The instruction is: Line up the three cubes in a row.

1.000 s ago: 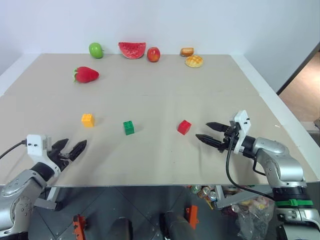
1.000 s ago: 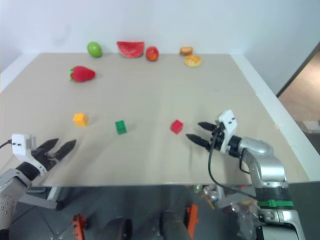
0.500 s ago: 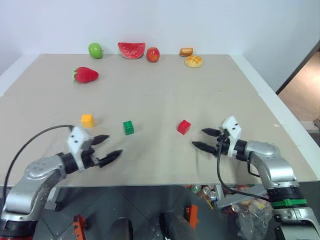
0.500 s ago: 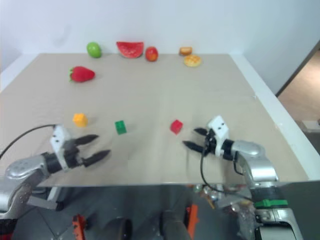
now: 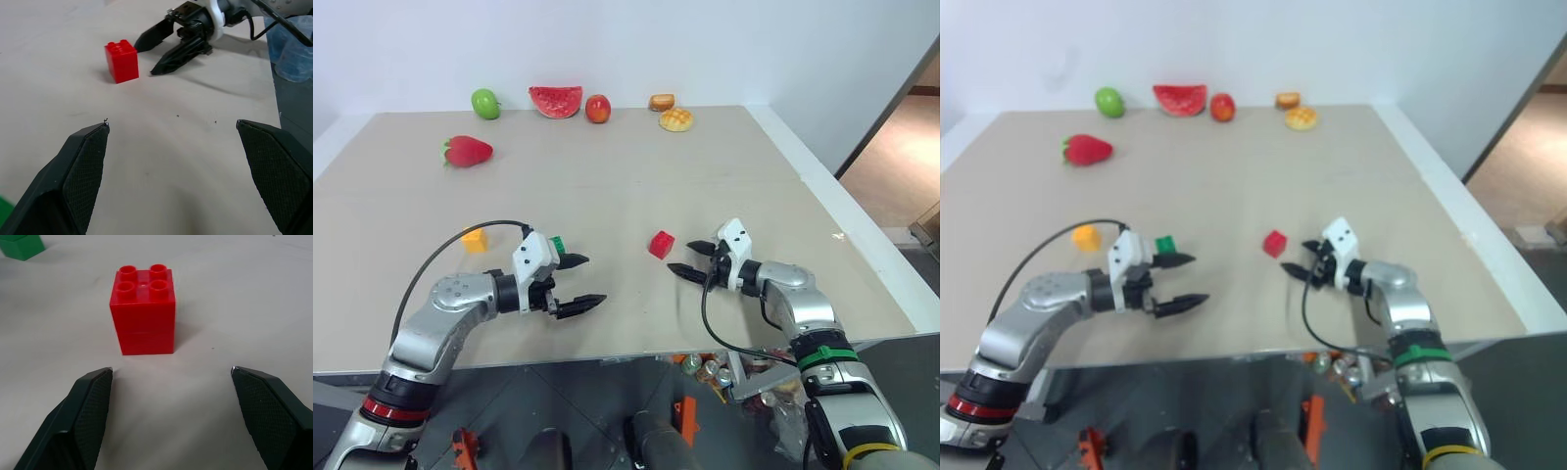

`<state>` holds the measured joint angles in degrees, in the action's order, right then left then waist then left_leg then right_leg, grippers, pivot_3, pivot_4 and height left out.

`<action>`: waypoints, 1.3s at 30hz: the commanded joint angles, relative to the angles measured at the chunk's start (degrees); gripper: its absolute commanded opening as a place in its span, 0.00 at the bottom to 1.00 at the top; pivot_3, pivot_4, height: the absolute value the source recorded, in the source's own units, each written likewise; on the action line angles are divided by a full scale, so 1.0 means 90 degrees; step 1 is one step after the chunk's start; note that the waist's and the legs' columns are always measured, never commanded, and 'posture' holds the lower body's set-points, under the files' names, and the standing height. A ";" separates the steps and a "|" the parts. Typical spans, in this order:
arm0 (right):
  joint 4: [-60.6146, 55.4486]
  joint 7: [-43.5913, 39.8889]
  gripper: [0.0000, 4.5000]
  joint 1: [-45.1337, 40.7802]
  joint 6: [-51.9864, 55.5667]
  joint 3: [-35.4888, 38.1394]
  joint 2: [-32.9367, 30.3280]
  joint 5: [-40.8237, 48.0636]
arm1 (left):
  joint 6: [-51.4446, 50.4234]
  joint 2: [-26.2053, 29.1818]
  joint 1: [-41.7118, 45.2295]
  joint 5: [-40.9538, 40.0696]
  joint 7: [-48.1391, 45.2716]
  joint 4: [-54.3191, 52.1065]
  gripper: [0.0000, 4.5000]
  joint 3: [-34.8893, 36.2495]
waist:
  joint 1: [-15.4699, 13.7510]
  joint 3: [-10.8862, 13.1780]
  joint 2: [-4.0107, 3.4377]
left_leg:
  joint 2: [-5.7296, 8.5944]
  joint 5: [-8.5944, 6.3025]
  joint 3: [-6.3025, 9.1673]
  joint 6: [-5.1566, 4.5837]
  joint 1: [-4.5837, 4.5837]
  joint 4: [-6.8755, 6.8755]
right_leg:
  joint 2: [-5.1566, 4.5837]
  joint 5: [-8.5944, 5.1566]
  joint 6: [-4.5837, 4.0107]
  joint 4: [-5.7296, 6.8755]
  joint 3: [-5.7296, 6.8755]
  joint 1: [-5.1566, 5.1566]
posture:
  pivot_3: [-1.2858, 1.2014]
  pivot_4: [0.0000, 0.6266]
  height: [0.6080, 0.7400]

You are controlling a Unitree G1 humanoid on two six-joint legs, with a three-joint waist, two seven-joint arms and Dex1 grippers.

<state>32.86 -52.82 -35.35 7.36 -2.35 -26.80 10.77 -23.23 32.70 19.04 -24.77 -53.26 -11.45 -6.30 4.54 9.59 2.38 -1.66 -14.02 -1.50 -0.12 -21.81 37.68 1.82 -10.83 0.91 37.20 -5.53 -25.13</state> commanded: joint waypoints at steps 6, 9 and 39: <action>0.0302 -0.0248 0.90 -0.0489 -0.0308 -0.0142 0.0368 -0.0166 | 0.0309 -0.0365 0.0136 0.0218 0.0105 0.0126 0.96 -0.0041 | 0.0023 0.0000 0.0000 | -0.0003 0.0000 -0.0009 0.0000 -0.0005 -0.0009 | 0.0005 0.0006 0.0011 0.0000 -0.0016 -0.0011 | 0.52 0.24 1.00; 0.0518 -0.0230 0.90 -0.0641 -0.0374 -0.0135 0.0425 -0.0232 | 0.0356 -0.0446 0.0141 0.0268 0.0130 0.0185 0.96 -0.0002 | 0.0022 0.0000 0.0000 | -0.0005 0.0000 -0.0004 0.0000 -0.0005 -0.0014 | 0.0009 0.0007 0.0011 0.0000 -0.0012 -0.0013 | 0.52 0.24 1.00; -0.0818 -0.3014 0.42 -0.0213 0.0148 -0.0836 -0.0159 0.0156 | 0.0152 0.0041 -0.0002 0.0002 0.0116 0.0366 0.97 0.0792 | 0.0005 0.0001 -0.0002 | -0.0004 -0.0003 0.0004 0.0001 -0.0024 -0.0015 | 0.0001 0.0001 0.0021 -0.0003 0.0003 -0.0022 | 0.52 0.24 1.00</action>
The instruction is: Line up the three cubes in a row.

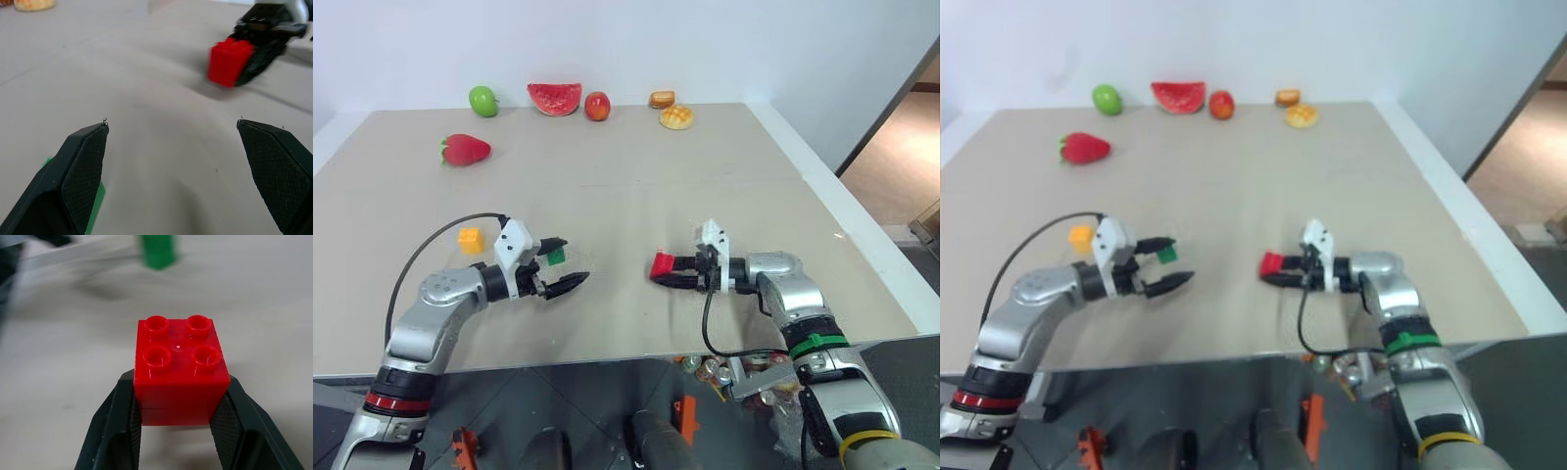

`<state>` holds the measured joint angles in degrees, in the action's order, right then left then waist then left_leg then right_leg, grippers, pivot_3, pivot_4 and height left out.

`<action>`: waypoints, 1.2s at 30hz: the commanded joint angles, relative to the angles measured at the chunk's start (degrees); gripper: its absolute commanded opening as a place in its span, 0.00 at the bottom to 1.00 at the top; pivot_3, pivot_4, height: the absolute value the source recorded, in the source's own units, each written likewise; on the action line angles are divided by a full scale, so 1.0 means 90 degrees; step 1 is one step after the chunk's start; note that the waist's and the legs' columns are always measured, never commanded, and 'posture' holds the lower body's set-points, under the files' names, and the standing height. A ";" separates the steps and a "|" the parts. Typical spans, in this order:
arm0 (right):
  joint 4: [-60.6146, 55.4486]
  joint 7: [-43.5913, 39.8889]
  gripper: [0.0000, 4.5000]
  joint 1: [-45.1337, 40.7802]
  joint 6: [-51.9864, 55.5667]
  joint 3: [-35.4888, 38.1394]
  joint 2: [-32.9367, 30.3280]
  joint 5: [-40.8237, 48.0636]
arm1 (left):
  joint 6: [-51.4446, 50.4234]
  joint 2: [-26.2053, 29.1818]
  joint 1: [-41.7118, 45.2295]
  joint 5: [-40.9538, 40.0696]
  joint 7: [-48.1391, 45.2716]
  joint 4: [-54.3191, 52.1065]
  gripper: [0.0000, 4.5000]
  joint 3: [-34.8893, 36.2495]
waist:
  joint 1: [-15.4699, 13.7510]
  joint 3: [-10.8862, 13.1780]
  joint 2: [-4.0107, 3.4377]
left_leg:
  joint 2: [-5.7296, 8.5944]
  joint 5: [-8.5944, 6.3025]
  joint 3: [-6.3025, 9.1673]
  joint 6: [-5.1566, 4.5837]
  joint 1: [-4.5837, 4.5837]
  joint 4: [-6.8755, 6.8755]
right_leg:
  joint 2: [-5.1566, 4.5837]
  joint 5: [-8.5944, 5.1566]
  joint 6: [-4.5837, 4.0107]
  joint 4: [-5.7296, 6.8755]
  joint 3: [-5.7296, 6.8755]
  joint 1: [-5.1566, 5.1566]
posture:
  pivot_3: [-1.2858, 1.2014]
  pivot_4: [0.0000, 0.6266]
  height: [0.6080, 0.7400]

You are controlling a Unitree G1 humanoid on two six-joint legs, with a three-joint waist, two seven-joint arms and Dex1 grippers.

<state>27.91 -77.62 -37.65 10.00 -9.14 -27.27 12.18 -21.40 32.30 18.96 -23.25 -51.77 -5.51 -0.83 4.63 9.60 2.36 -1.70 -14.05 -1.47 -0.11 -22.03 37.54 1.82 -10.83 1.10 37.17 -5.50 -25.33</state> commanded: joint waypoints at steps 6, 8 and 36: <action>0.0810 -0.0271 0.42 -0.0354 -0.1319 -0.0291 0.0102 -0.0411 | -0.0521 0.0364 -0.0361 -0.0443 -0.0086 -0.0832 0.97 0.0374 | 0.0002 0.0001 0.0002 | 0.0006 0.0000 -0.0009 0.0000 -0.0001 0.0001 | -0.0008 -0.0001 -0.0001 -0.0002 -0.0007 -0.0001 | 0.52 0.24 1.00; 0.1112 -0.0411 0.42 -0.0490 -0.1745 -0.0352 0.0111 -0.0529 | -0.0654 0.0536 -0.0590 -0.0537 -0.0090 -0.1057 0.97 0.0496 | 0.0012 0.0001 0.0002 | 0.0004 0.0000 -0.0010 0.0000 0.0003 0.0001 | -0.0005 0.0000 -0.0001 -0.0001 -0.0009 -0.0001 | 0.52 0.24 1.00; 0.2726 -0.1077 1.00 -0.1301 -0.3275 -0.0625 0.0625 -0.1053 | -0.1203 0.0798 -0.1601 -0.1029 0.0687 -0.1884 0.97 0.1353 | 0.0001 0.0004 0.0006 | -0.0009 -0.0003 -0.0005 0.0005 0.0013 -0.0007 | -0.0002 -0.0012 -0.0024 0.0005 0.0002 0.0002 | 0.52 0.24 1.00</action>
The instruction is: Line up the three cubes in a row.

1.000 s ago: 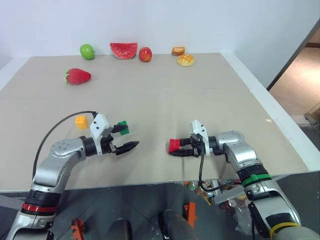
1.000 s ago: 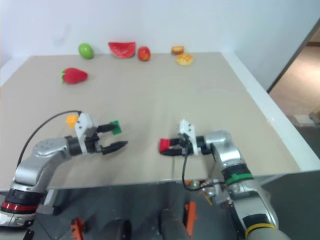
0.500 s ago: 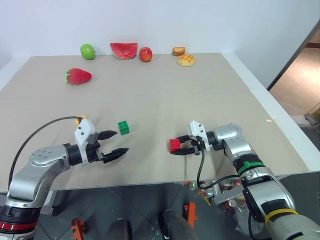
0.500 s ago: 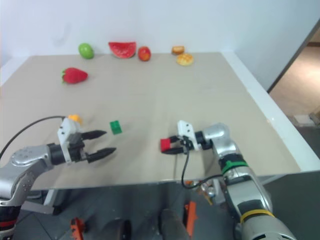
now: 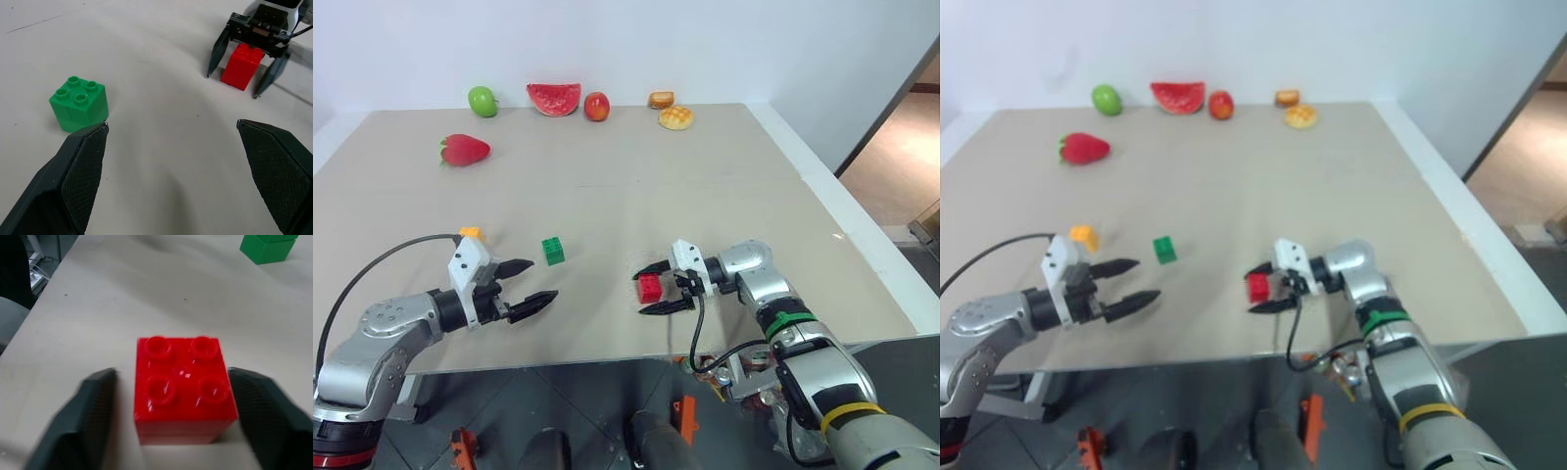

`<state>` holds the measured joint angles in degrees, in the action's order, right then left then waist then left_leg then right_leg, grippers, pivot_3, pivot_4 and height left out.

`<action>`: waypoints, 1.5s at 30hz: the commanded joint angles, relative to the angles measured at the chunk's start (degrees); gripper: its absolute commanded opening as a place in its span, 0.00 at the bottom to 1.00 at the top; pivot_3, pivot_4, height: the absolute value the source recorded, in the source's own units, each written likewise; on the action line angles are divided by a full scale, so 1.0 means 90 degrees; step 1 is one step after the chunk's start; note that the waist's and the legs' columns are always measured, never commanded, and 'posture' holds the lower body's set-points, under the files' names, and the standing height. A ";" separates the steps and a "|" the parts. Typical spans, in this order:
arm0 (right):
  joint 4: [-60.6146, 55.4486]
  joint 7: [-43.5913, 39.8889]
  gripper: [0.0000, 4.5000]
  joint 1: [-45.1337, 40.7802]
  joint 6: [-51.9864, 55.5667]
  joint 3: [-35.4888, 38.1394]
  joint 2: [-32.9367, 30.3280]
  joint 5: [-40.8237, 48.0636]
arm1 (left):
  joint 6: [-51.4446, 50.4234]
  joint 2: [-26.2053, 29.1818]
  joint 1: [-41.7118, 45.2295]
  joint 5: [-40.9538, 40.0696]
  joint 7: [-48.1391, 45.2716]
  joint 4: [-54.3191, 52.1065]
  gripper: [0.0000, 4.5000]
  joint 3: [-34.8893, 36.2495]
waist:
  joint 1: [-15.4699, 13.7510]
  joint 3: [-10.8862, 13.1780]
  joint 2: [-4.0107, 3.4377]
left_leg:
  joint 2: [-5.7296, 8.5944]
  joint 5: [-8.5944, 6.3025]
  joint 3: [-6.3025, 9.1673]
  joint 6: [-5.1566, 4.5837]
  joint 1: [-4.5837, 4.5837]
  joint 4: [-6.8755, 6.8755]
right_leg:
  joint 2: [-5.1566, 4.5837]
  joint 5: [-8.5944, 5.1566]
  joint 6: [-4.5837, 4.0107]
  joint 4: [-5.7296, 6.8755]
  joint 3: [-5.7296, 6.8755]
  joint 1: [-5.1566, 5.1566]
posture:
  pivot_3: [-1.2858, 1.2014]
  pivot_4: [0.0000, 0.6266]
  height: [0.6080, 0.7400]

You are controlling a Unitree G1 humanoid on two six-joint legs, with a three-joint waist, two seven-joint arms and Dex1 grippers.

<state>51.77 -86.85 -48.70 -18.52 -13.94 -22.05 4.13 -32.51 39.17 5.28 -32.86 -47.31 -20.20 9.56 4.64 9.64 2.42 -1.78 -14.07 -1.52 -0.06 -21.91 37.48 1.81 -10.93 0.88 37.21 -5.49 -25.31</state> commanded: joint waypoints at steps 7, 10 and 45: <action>-0.0536 -0.0462 1.00 -0.0199 0.0394 0.0239 -0.0493 0.0212 | -0.0227 -0.0238 -0.0124 0.0943 0.1316 0.0370 0.97 -0.0068 | -0.0037 0.0001 -0.0001 | 0.0001 0.0000 0.0000 0.0001 0.0000 0.0000 | -0.0011 0.0000 0.0000 0.0001 0.0000 0.0000 | 0.52 0.24 1.00; -0.0981 -0.0597 1.00 -0.0339 0.0790 0.0455 -0.0822 0.0538 | -0.0386 -0.0522 0.0103 0.0981 0.1720 0.0521 0.97 -0.0031 | -0.0053 0.0002 -0.0002 | 0.0006 0.0000 -0.0004 0.0001 -0.0008 0.0006 | -0.0029 -0.0003 0.0007 -0.0001 -0.0004 0.0001 | 0.52 0.24 1.00; -0.6155 0.1632 1.00 0.1234 0.4855 0.1487 -0.1177 0.3021 | 0.1432 -0.1243 0.2795 0.1970 0.0054 0.4511 0.97 -0.1139 | -0.0263 0.0002 -0.0002 | 0.0022 0.0046 0.0052 0.0012 -0.0035 0.0012 | -0.0026 0.0030 0.0002 -0.0004 0.0065 0.0006 | 0.52 0.24 1.00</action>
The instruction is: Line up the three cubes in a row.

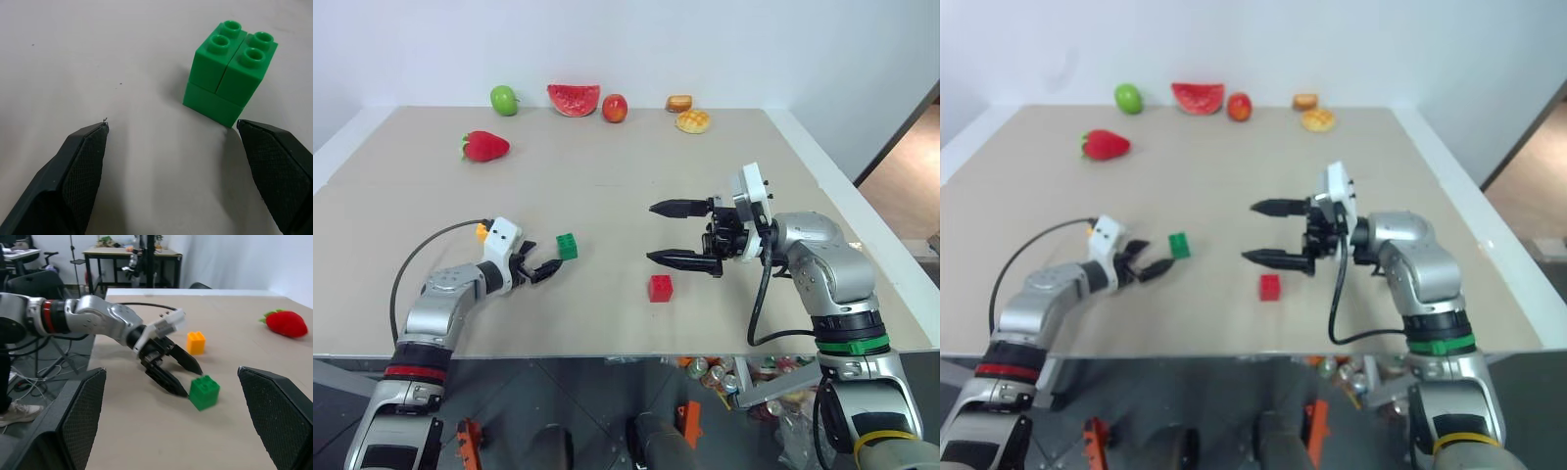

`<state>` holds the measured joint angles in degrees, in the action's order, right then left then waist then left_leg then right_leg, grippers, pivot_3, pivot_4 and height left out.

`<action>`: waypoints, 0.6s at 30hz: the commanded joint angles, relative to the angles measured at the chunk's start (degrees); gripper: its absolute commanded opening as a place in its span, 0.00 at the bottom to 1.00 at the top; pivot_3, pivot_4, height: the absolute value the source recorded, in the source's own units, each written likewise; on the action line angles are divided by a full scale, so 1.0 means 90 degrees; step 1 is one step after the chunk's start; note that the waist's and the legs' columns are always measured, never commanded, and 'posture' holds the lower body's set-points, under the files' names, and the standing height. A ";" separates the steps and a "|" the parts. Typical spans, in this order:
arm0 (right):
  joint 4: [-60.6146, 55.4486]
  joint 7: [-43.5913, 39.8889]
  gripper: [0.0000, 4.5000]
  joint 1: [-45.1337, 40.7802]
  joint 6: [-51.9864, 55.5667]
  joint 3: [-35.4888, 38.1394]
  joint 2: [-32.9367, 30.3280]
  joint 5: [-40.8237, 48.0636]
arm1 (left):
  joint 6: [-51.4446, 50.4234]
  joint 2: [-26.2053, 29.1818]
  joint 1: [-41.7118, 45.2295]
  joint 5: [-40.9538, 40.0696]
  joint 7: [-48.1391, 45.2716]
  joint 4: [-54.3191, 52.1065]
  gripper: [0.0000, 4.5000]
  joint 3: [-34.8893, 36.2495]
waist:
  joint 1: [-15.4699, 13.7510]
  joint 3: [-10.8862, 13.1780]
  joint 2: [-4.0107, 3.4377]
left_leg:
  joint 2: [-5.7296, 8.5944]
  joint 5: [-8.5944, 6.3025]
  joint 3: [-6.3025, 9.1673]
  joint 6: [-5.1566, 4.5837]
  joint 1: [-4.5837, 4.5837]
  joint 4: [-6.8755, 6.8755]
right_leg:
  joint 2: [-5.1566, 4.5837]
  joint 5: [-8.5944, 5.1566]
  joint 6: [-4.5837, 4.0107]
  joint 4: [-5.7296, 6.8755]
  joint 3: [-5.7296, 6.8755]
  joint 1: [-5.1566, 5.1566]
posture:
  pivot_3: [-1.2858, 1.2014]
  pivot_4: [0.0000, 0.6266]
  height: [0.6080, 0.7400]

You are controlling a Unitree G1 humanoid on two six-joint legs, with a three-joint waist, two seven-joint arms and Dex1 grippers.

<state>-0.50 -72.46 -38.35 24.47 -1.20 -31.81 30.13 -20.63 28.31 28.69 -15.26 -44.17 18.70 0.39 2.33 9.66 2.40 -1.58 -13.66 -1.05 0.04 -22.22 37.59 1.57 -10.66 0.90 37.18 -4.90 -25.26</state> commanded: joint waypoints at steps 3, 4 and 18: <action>-0.0397 0.0094 1.00 0.0226 0.0085 -0.0026 -0.0116 0.0036 | 0.0164 -0.0096 0.0332 0.0002 -0.0521 0.0306 0.97 -0.0144 | -0.0013 0.0000 0.0000 | 0.0002 0.0000 0.0005 0.0000 -0.0007 0.0000 | -0.0003 -0.0001 0.0001 -0.0005 0.0005 -0.0001 | 0.52 0.24 1.00; -0.0397 0.0138 1.00 0.0265 0.0053 -0.0050 -0.0120 -0.0025 | 0.0179 -0.0116 0.0372 0.0007 -0.0575 0.0337 0.97 -0.0155 | -0.0014 0.0000 0.0000 | 0.0002 0.0000 0.0005 0.0000 -0.0008 0.0000 | -0.0003 -0.0001 0.0003 -0.0006 0.0004 -0.0001 | 0.52 0.24 1.00; 0.0138 0.0757 1.00 0.0555 -0.0249 0.0308 -0.0344 -0.0461 | 0.0327 -0.0332 0.0809 0.0076 -0.0922 0.0764 0.97 -0.0211 | 0.0014 0.0000 0.0000 | 0.0002 -0.0002 0.0015 0.0000 -0.0022 -0.0002 | -0.0001 -0.0005 0.0011 -0.0011 0.0011 -0.0009 | 0.52 0.24 1.00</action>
<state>1.76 -65.98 -33.22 22.61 -0.33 -34.35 24.60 -18.50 25.51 34.66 -14.56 -51.80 25.60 -1.54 2.46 9.66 2.41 -1.56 -13.68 -0.91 0.04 -22.41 37.57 1.57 -10.71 1.00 37.08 -4.80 -25.33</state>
